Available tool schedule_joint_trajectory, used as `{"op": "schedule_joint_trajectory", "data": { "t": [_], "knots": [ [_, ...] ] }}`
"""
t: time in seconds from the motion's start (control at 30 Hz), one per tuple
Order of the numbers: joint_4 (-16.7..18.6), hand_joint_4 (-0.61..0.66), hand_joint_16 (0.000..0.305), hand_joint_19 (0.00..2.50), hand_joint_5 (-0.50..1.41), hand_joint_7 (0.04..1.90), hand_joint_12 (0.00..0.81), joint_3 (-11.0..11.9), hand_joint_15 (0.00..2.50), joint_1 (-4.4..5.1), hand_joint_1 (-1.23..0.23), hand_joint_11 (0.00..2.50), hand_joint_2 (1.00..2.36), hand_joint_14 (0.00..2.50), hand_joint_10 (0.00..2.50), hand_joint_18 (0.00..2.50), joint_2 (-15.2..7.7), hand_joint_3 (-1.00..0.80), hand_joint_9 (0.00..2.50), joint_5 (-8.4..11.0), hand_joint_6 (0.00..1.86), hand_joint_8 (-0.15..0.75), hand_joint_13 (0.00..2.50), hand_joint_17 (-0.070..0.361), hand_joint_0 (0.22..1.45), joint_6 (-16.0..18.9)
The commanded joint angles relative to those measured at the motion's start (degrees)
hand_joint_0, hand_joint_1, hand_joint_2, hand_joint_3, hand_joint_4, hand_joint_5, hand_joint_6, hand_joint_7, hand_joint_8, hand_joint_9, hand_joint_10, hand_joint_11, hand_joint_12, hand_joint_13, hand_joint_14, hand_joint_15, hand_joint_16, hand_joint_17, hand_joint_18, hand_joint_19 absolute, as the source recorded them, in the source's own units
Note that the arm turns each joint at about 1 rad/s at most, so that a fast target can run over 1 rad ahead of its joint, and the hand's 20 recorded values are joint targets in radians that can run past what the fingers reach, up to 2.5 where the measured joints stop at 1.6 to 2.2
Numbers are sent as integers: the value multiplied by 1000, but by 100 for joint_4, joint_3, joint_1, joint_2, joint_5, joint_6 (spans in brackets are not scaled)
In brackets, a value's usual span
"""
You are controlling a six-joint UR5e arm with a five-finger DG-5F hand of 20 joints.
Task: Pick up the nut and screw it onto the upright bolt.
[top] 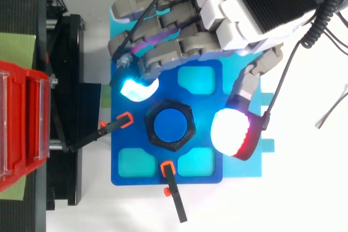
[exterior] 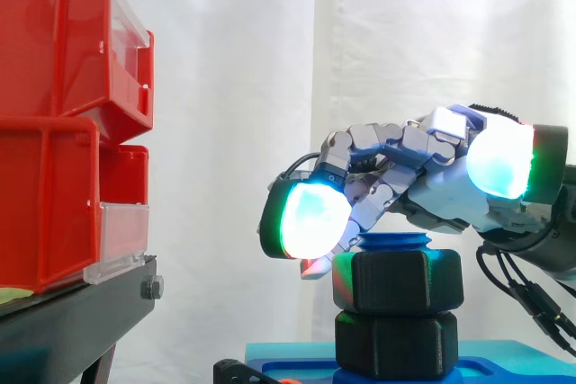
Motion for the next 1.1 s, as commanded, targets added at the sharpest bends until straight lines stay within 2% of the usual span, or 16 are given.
{"op": "schedule_joint_trajectory", "data": {
  "t": [0.0,0.13,0.23,0.43,0.73,1.07],
  "knots": [
    [-16,281,48,0,-117,851,354,-6,0,53,-133,0,1000,0,0,237,-2,-500,887,9,503,278,508,108,402,-46],
    [-60,282,48,0,-118,848,354,-6,0,141,-125,0,1000,0,0,220,-2,-500,854,27,503,278,491,109,404,-37],
    [-227,285,48,0,-118,845,356,-6,0,194,-124,0,1000,0,0,211,-2,-500,849,27,503,277,489,109,405,-37],
    [-421,294,48,0,-116,858,357,-6,0,247,-123,0,1000,0,0,206,-2,-500,837,132,503,275,477,109,407,-37],
    [-262,300,48,0,-110,875,357,3,0,247,-124,0,1000,0,0,209,-2,-500,839,132,504,283,486,108,411,-125],
    [-289,325,45,0,-95,938,358,-6,0,229,-132,0,1000,0,0,223,-2,-500,874,123,504,298,513,100,418,-125]
  ]
}}
